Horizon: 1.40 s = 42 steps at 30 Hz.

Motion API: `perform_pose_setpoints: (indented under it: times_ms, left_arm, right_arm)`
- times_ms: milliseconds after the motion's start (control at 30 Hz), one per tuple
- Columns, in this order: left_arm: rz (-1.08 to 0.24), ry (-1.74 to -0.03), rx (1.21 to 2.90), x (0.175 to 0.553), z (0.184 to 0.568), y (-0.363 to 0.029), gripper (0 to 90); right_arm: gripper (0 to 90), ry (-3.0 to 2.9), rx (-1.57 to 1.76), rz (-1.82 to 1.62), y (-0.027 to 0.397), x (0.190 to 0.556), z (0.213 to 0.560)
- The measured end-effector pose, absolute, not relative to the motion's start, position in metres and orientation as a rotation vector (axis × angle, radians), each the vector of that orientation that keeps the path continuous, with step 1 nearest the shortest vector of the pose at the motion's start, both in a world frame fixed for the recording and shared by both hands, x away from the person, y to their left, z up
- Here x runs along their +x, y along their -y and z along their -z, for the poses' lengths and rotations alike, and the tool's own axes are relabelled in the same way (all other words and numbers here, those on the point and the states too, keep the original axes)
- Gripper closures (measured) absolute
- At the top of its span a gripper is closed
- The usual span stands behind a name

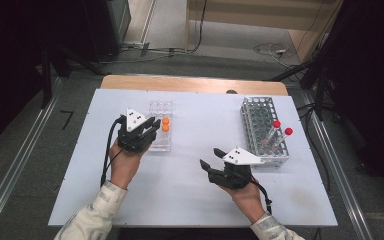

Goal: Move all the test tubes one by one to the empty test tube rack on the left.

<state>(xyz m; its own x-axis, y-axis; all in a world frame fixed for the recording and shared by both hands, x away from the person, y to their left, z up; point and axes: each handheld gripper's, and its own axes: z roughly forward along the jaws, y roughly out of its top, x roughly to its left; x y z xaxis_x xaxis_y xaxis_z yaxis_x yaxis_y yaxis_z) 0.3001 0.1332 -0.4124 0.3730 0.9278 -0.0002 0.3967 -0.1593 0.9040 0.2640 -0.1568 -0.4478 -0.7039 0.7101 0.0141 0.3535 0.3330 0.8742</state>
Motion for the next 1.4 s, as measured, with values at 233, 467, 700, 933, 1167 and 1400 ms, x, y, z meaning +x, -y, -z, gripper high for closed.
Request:
perform_pose_setpoints:
  times_ms: [233,467,700,933,1167,1400]
  left_arm:
    - [-0.74,-1.189,1.756,0.301,0.42,-0.131,75.9]
    - [-0.729,-1.193,1.755,0.302,0.42,-0.132,75.2]
    - [-0.713,-1.193,1.745,0.301,0.418,-0.135,73.0]
    - [-0.69,-1.188,1.741,0.3,0.416,-0.135,71.8]
    - [-0.682,-1.199,1.703,0.294,0.411,-0.139,56.3]
    - [-0.666,-1.234,1.697,0.294,0.411,-0.139,32.7]
  right_arm:
    - [37.6,-2.228,0.943,-1.322,0.159,0.263,0.447]
    - [37.6,-2.231,0.947,-1.32,0.159,0.263,0.447]
    - [37.6,-2.234,0.942,-1.319,0.158,0.263,0.448]
    - [37.8,-2.228,0.95,-1.317,0.161,0.264,0.448]
    - [37.9,-2.211,0.972,-1.319,0.171,0.264,0.447]
    - [37.9,-2.18,1.004,-1.31,0.19,0.263,0.444]
